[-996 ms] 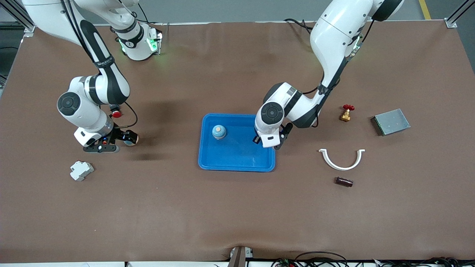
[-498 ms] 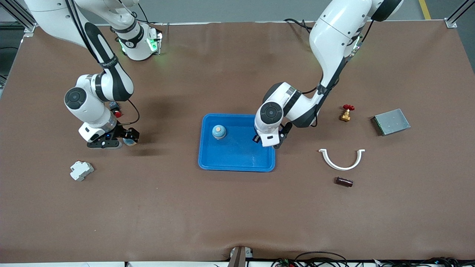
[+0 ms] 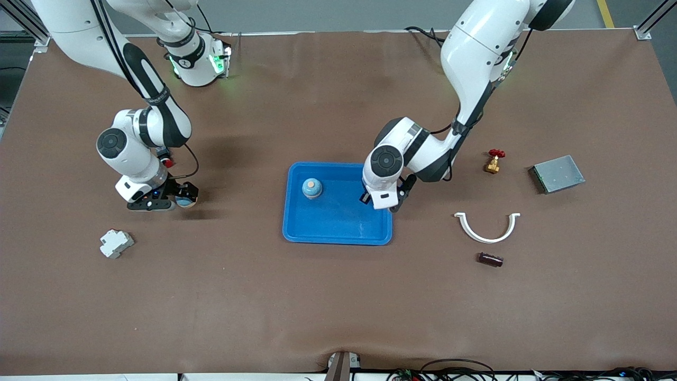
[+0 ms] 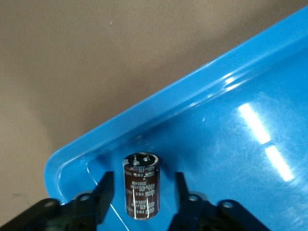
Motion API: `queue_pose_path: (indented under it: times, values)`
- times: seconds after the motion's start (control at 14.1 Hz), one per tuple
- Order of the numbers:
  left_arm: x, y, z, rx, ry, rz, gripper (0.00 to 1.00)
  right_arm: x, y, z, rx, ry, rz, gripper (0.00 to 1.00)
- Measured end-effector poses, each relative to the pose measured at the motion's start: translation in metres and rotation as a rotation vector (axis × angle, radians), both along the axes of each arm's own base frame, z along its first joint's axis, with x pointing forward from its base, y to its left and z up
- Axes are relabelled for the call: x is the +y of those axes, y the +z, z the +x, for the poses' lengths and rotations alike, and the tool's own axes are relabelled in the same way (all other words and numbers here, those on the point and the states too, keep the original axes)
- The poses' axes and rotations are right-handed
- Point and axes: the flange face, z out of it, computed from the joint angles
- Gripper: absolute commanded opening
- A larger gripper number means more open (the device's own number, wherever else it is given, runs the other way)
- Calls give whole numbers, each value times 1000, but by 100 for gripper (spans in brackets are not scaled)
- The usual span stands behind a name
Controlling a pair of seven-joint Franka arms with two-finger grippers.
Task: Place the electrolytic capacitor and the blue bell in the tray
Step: 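Move the right gripper to the second bell while the left gripper holds the capacitor, then lower the capacitor into the tray and open the left gripper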
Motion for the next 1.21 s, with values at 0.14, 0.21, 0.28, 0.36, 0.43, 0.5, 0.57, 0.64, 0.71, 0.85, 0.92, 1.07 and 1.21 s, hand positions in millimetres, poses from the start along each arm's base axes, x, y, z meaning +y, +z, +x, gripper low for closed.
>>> queue_pose_path:
  times: [0.14, 0.21, 0.28, 0.36, 0.43, 0.5, 0.57, 0.64, 0.71, 0.85, 0.92, 1.07, 1.21]
  values:
    - [-1, 2, 2, -5, 0, -4, 100, 0, -3, -2, 4, 0, 0, 100]
    - [-2, 5, 4, -9, 0, -8, 100, 0, -4, -3, 6, 0, 0, 100]
    - [-2, 8, 6, -16, 2, -12, 100, 0, -5, -4, 8, 0, 0, 100]
    - [-2, 14, 9, -25, -3, -13, 100, 0, -5, -5, 9, 0, 0, 100]
    - [0, 22, 12, -35, -32, 4, 100, 0, -6, -5, 10, 1, 0, 100]
    - [4, 30, 15, -42, -86, 35, 100, 1, -6, -5, 11, 1, 0, 100]
    - [11, 42, 19, -46, -146, 65, 100, 1, -7, -5, 12, 2, 0, 100]
    - [19, 54, 25, -49, -189, 73, 100, 2, -7, -6, 12, 3, 0, 100]
    - [31, 70, 35, -59, -216, 69, 100, 2, -7, -6, 13, 5, 1, 100]
    - [67, 102, 62, -94, -227, 49, 100, 4, -7, -6, 13, 7, 2, 73]
    - [88, 118, 76, -113, -225, 41, 100, 5, -7, -6, 13, 9, 2, 51]
    - [121, 139, 94, -140, -205, 33, 100, 6, -7, -6, 11, 10, 3, 5]
    - [144, 147, 106, -150, -197, 30, 100, 6, -6, -5, 9, 11, 3, 0]
